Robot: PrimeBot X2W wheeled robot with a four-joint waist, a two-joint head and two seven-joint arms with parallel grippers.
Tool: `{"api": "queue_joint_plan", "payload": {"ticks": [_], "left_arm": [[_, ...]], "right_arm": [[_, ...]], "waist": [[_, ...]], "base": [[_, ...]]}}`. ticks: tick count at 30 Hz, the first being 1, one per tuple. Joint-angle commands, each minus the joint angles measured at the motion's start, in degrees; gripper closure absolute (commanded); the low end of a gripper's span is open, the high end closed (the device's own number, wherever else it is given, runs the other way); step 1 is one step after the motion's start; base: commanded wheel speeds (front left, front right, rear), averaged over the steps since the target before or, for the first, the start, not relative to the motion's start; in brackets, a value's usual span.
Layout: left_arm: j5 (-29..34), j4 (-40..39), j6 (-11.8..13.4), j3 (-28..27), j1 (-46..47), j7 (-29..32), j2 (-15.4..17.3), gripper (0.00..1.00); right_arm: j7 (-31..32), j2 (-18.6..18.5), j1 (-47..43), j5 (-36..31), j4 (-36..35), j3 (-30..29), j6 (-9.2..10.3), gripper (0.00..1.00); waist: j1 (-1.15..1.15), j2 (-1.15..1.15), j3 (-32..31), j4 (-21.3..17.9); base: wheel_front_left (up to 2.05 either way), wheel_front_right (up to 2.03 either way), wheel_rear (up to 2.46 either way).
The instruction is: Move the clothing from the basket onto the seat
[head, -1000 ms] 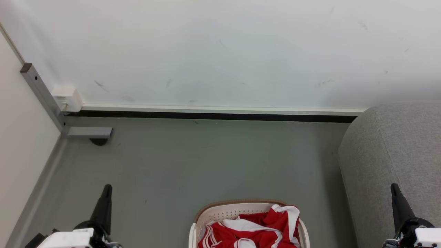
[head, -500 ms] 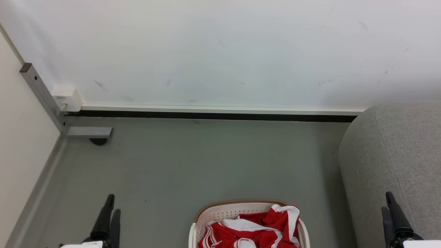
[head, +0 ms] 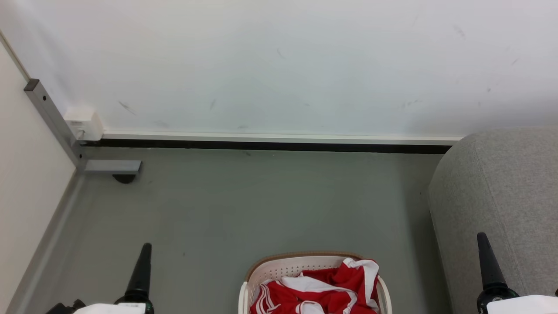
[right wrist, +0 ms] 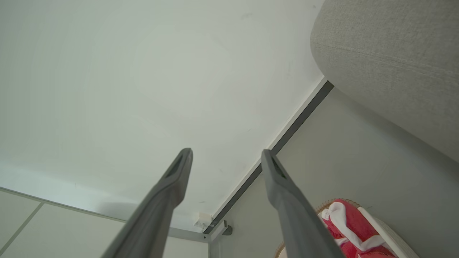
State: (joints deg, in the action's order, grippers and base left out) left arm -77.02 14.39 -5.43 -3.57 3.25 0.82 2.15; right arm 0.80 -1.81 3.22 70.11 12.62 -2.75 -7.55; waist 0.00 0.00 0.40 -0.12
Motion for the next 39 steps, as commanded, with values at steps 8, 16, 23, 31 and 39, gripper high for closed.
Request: {"api": "queue_joint_plan", "payload": {"ticks": [8,16,23,31,39], "left_arm": [[10.05,-2.51,1.08,1.29,-0.06,-2.25,0.45,0.0],[18.37,-4.28,2.2,2.2,-0.32,-3.97,0.52,0.0],[24.79,-5.18,2.92,3.24,-0.54,-5.3,0.57,0.0],[30.57,-5.87,3.48,3.69,-0.91,-6.79,0.62,0.0],[36.3,-6.0,3.57,4.2,-1.19,-8.15,0.67,0.0]], "right_arm": [[-2.23,-0.81,-0.28,-10.74,-2.74,1.09,0.03,0.0],[-3.94,-1.24,-0.61,-18.33,-3.41,1.78,0.04,0.0],[-5.3,-1.42,-0.82,-24.28,-3.69,2.12,0.04,0.0],[-6.77,-1.44,-1.12,-30.45,-3.81,2.52,0.05,0.0],[-8.16,-1.49,-1.46,-36.03,-4.24,2.85,0.06,0.0]], "waist": [[0.0,0.0,0.09,-0.03],[0.0,0.0,0.15,-0.03],[0.0,0.0,0.15,0.01],[0.0,0.0,0.1,0.08],[0.0,0.0,0.04,-0.03]], "base": [[0.0,0.0,0.0],[0.0,0.0,0.0],[0.0,0.0,0.0],[0.0,0.0,0.0],[0.0,0.0,0.0]]}}
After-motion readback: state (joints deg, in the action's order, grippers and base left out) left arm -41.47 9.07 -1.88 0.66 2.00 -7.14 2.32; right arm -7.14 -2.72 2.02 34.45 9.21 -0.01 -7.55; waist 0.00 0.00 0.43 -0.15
